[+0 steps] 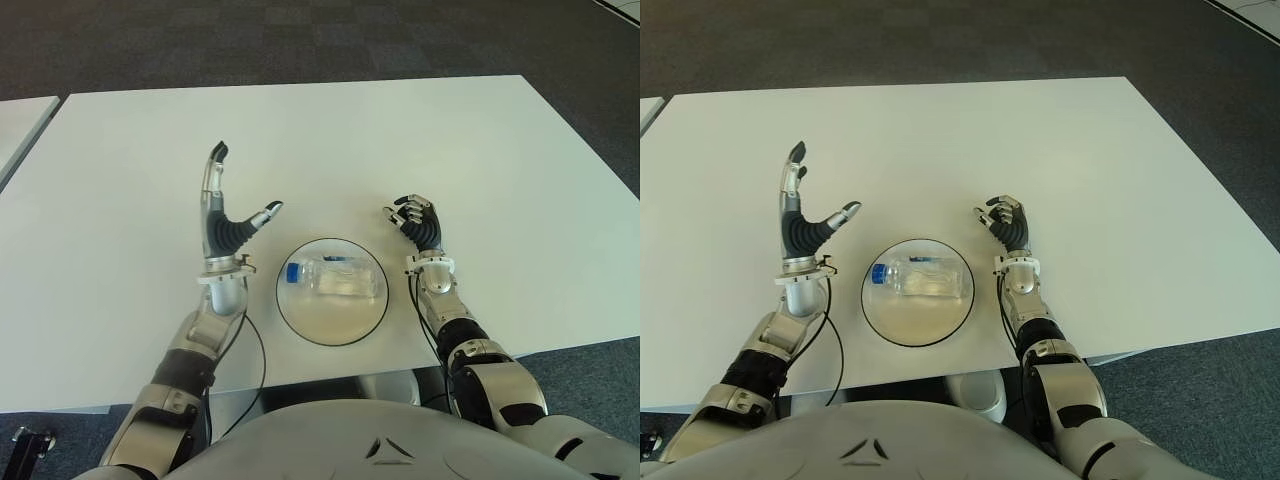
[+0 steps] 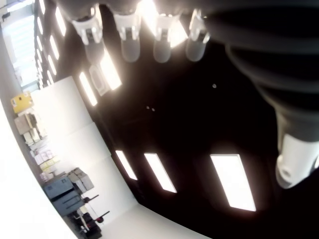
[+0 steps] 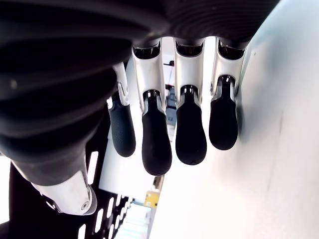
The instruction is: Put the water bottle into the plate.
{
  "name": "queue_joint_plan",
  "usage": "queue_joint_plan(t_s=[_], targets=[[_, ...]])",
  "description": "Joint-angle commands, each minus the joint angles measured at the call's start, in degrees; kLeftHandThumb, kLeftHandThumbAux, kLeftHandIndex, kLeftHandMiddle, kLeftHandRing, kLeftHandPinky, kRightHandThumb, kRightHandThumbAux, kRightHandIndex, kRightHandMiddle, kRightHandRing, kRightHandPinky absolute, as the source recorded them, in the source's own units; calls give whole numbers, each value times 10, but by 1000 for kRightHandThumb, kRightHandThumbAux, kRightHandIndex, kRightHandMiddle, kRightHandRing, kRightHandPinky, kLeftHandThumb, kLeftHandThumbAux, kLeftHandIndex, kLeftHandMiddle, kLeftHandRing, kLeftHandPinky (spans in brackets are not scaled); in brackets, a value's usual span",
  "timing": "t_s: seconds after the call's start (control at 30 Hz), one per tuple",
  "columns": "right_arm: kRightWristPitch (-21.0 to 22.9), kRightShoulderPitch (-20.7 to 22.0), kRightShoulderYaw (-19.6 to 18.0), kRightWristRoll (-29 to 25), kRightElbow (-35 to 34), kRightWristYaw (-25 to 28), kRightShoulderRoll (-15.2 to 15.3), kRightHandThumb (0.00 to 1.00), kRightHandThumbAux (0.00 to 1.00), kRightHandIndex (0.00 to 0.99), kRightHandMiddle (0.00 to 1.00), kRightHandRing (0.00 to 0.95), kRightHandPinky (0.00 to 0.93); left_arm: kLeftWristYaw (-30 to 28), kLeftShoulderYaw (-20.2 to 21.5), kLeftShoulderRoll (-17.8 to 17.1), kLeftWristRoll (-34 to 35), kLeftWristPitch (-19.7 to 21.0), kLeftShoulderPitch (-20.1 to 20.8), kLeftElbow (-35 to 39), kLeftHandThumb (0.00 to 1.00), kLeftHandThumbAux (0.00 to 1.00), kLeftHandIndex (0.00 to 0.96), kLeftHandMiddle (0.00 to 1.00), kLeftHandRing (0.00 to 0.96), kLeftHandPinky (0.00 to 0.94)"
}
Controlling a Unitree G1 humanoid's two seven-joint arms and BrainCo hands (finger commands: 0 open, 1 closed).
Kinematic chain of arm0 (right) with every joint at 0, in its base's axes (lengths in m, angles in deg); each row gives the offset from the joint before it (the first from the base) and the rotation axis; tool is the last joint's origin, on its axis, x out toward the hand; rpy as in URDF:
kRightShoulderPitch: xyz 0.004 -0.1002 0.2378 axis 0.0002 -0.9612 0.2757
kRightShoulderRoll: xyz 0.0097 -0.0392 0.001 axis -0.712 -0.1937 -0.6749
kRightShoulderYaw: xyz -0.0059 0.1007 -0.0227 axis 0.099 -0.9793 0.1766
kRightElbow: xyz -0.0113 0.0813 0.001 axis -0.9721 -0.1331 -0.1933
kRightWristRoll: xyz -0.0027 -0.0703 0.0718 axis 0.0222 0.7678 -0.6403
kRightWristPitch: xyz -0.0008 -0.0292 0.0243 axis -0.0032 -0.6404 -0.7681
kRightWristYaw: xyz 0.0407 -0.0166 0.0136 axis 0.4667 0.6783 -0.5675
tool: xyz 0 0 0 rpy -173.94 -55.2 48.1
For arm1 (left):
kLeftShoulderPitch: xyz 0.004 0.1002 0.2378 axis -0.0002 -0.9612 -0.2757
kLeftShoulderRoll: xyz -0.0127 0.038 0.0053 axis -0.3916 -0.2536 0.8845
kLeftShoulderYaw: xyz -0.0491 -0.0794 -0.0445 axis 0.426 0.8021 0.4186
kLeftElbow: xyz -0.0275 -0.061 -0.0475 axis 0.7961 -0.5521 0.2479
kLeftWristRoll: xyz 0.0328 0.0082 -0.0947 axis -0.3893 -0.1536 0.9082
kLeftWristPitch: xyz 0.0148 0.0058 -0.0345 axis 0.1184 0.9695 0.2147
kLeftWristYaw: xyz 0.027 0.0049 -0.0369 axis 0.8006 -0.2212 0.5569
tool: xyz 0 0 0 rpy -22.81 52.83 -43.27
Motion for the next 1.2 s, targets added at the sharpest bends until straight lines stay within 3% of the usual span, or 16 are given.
queue_joint_plan(t_s=[0.03, 0.17, 0.27, 0.4, 0.57, 0.8, 1.03, 1.2], targets=[[-2, -8, 0, 0, 4, 2, -2, 709, 729, 434, 676, 679, 654, -36, 29, 2, 29, -2, -9, -19, 0, 623, 0, 0, 0, 8], [0, -7, 0, 1, 5, 1, -1, 709, 729, 434, 675, 677, 656, -66, 51, 8, 68, -23, -8, -55, 0, 633, 8, 10, 0, 40], [1, -6, 0, 2, 5, 1, 0, 709, 729, 434, 677, 675, 640, -106, 70, 11, 115, -55, 1, -119, 0, 649, 78, 68, 47, 113], [4, -6, 1, 2, 4, 4, 2, 709, 729, 435, 680, 677, 638, -141, 88, 18, 146, -59, 11, -141, 0, 689, 144, 135, 117, 190], [4, -6, 0, 0, 2, 8, 2, 709, 729, 436, 681, 678, 636, -152, 96, 27, 140, -32, 7, -114, 18, 773, 218, 218, 203, 262], [5, -7, -1, -2, 0, 10, 0, 709, 729, 435, 672, 674, 638, -166, 98, 25, 118, 21, -5, -66, 119, 944, 317, 352, 345, 396], [10, -6, -1, 0, 4, 5, 0, 709, 729, 434, 671, 675, 636, -219, 104, 15, 137, 92, -7, -81, 131, 976, 360, 403, 401, 435], [12, -6, -1, 2, 5, -1, 0, 710, 729, 434, 675, 678, 646, -259, 111, 26, 168, 111, -12, -63, 122, 948, 378, 428, 426, 454]])
